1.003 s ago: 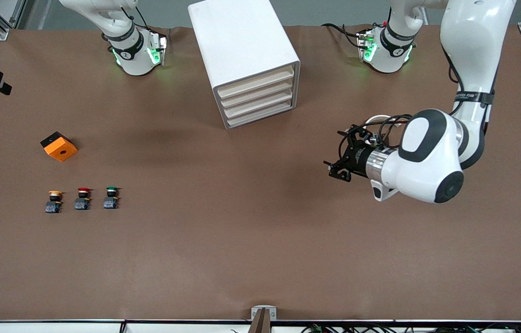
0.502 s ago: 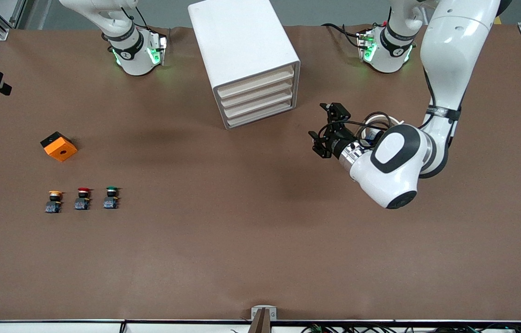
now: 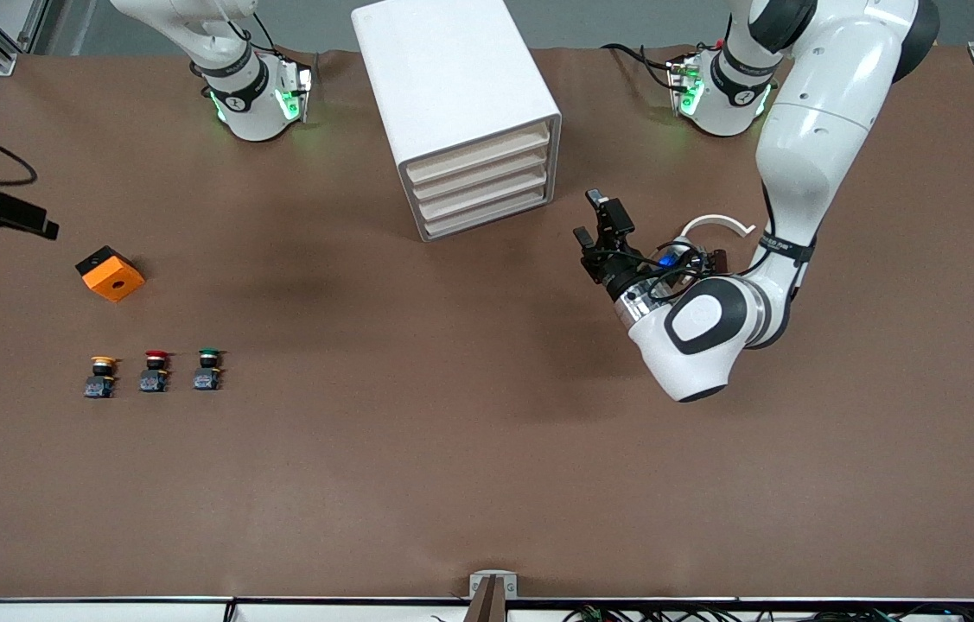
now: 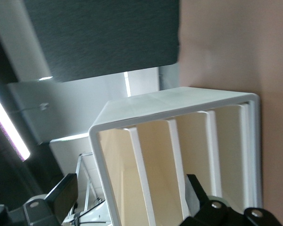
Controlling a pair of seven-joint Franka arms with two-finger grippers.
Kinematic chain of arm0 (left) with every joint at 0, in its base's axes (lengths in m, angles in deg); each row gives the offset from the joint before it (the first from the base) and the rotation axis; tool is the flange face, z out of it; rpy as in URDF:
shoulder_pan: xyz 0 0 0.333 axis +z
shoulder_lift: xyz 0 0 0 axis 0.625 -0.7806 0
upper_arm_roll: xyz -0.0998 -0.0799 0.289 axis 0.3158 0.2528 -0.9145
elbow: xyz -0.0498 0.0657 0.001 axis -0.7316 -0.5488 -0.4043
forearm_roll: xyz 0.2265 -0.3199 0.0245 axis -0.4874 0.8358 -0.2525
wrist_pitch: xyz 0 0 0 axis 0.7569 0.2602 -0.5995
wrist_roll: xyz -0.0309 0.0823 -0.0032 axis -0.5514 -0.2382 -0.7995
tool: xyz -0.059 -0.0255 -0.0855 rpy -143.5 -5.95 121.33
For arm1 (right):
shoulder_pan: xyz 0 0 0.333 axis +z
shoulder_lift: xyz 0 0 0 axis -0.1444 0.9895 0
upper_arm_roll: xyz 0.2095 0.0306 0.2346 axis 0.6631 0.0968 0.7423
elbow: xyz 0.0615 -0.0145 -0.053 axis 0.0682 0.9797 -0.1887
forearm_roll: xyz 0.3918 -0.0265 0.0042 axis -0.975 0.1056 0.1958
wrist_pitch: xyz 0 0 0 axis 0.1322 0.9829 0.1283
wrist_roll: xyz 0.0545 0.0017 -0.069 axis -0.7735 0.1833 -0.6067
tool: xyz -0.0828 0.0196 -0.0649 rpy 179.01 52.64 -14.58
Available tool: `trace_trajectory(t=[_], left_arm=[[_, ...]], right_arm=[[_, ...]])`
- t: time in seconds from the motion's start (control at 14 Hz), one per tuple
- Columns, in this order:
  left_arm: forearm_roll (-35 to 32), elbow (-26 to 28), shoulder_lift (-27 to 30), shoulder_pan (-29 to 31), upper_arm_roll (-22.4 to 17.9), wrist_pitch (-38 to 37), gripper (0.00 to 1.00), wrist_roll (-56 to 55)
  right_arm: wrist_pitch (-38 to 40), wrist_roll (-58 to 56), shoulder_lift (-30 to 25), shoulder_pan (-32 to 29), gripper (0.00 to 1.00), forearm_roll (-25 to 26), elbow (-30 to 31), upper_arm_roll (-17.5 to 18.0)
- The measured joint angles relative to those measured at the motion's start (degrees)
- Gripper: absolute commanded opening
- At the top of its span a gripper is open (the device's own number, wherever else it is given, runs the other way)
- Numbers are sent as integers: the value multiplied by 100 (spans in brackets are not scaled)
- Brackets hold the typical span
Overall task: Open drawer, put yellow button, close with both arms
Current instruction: 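Grasp the drawer front with the left gripper while the right gripper reaches the buttons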
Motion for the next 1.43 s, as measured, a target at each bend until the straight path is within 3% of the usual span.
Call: trace_trajectory(t=[0.22, 0.29, 1.15, 1.43], left_arm=[[171, 33, -108, -183, 4, -185, 66, -423], [251, 70, -111, -263, 5, -225, 61, -511], [515, 191, -133, -887, 4, -195, 60, -677], [605, 192, -193, -950, 0, 128, 60, -695]], right_arm=[[-658, -7, 421, -251, 100, 0, 13, -27], [-856, -18, 537, -332, 100, 0, 37, -35], [-5265, -1350, 2216, -838, 100, 72, 1501, -61], [-5856, -1587, 2660, -1046, 100, 72, 1605, -63]])
